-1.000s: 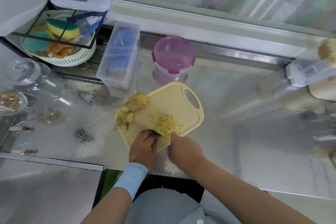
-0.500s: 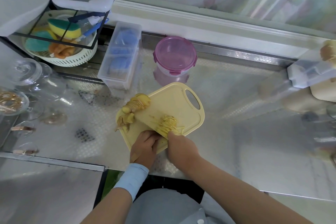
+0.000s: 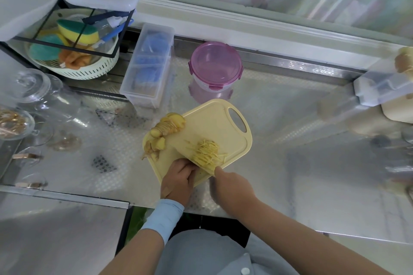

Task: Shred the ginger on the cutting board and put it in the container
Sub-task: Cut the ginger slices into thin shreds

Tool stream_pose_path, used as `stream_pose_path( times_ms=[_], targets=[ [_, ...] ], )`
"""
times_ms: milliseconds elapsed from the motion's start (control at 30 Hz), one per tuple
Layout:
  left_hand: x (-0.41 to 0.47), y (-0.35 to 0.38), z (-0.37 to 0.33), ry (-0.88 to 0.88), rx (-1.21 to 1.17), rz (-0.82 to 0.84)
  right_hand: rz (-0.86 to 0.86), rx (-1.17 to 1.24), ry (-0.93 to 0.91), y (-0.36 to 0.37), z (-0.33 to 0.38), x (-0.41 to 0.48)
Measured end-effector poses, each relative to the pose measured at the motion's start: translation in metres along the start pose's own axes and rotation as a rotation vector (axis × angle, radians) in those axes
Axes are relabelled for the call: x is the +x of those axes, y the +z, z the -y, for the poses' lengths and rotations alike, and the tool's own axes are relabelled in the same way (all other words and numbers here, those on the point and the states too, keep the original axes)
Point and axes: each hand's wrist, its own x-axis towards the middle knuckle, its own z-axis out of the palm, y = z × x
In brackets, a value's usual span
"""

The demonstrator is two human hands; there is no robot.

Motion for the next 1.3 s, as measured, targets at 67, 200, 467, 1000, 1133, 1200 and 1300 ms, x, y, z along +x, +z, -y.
stream_pose_path(
  times_ms=[67, 200, 467, 1000, 1133, 1200, 1300],
  targets=[
    [0.0, -0.001, -0.001, 0.002, -0.006, -0.005, 0.021, -0.007, -0.01, -0.003, 0.005, 0.004],
    [0.001, 0.0, -0.001, -0.012, -0.005, -0.007, 0.031, -0.002, -0.015, -0.009, 0.008, 0.004],
    [0.002, 0.002, 0.0, 0.008, 0.033, -0.022, -0.051, 0.042, -0.001, -0.008, -0.008, -0.019],
    [0.0, 0.002, 0.0, 0.035, 0.05, -0.049, 0.0, 0.005, -0.028, -0.008, 0.001, -0.002],
    [0.001, 0.004, -0.001, 0.035, 0.069, -0.059, -0.067, 0.026, -0.024, -0.005, -0.01, -0.02],
    [0.0, 0.002, -0.002, 0.03, 0.055, -0.058, -0.071, 0.025, -0.023, -0.005, -0.009, -0.018],
    [0.0, 0.002, -0.001, 0.03, 0.026, -0.044, -0.006, 0.003, -0.008, -0.003, -0.001, -0.004]
  ],
)
